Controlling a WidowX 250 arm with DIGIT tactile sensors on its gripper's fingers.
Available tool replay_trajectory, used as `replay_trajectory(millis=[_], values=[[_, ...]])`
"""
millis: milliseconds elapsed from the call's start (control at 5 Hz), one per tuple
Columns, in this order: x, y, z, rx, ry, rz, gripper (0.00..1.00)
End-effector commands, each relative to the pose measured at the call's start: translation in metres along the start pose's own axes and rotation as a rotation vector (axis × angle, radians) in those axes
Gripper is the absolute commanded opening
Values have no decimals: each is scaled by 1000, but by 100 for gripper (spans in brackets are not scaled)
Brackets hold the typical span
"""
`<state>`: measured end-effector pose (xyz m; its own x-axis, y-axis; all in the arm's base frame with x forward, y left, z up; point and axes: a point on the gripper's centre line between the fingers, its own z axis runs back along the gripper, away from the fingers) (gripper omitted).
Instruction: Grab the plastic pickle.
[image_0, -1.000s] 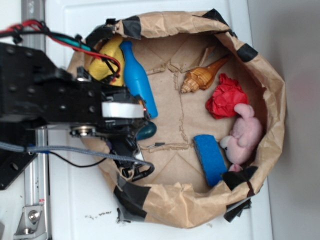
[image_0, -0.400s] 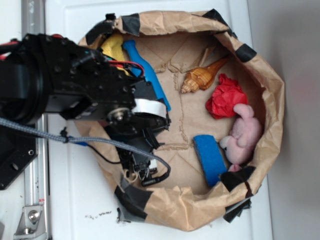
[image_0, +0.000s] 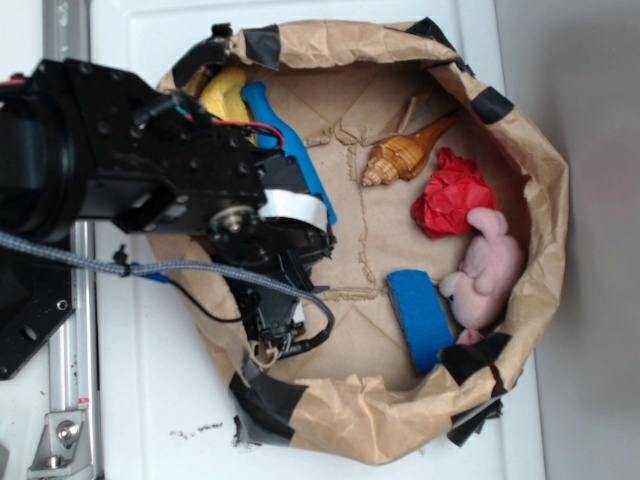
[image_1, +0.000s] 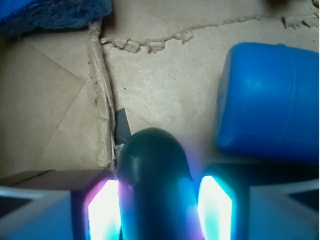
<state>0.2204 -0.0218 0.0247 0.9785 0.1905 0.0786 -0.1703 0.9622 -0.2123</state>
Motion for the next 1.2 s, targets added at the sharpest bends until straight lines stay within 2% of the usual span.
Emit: replay_trajectory(millis=[0, 200, 400, 600, 800, 1000], values=[[1, -10, 11, 2, -55, -37, 0], [7, -11, 18, 12, -81, -80, 0], [23, -20, 59, 53, -159, -139, 0], [37, -34, 105, 70, -223, -120, 0], [49, -49, 143, 82, -225, -57, 0], [48, -51, 135, 108, -235, -43, 0]])
